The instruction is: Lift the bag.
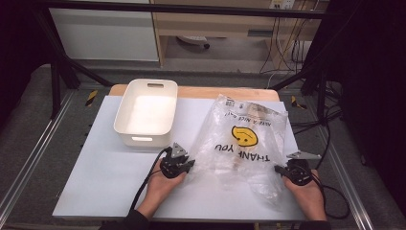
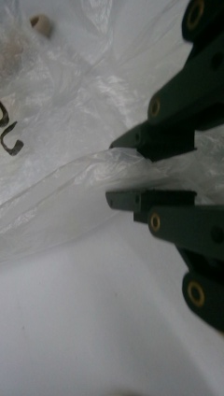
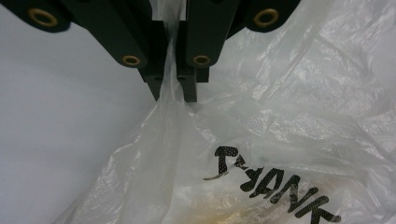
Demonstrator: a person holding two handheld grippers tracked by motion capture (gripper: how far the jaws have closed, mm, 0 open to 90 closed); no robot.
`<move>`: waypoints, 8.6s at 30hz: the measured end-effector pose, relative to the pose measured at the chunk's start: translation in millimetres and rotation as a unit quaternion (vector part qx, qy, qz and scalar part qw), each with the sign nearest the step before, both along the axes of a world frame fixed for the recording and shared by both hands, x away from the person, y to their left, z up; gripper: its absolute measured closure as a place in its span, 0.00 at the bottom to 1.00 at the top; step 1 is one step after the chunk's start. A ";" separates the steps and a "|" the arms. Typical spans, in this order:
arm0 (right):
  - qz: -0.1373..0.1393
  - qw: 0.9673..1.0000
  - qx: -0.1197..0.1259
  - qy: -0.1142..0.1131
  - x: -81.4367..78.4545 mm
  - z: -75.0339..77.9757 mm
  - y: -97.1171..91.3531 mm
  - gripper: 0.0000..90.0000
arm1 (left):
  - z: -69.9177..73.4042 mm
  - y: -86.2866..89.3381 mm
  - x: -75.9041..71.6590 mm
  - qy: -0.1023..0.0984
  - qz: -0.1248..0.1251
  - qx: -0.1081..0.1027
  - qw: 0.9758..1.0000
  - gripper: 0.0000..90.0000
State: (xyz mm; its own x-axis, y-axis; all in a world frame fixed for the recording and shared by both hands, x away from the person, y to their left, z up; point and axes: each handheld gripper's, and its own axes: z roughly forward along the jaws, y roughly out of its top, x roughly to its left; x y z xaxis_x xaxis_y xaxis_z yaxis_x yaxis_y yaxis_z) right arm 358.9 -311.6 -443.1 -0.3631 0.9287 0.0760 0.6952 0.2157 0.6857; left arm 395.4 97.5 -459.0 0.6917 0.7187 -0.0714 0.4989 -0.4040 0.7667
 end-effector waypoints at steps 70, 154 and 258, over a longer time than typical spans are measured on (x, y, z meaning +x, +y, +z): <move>0.105 0.994 -0.021 -0.029 -22.2 1.9 32.5 1.00 | 6.7 13.3 -7.1 -0.018 0.014 0.032 0.999 1.00; 0.107 0.988 0.017 -0.107 105.8 170.3 36.6 1.00 | 183.7 45.6 94.5 -0.011 0.022 -0.006 1.000 1.00; 0.126 0.987 0.069 -0.073 85.7 123.1 45.8 1.00 | 114.8 97.9 9.5 0.024 -0.007 -0.044 0.999 1.00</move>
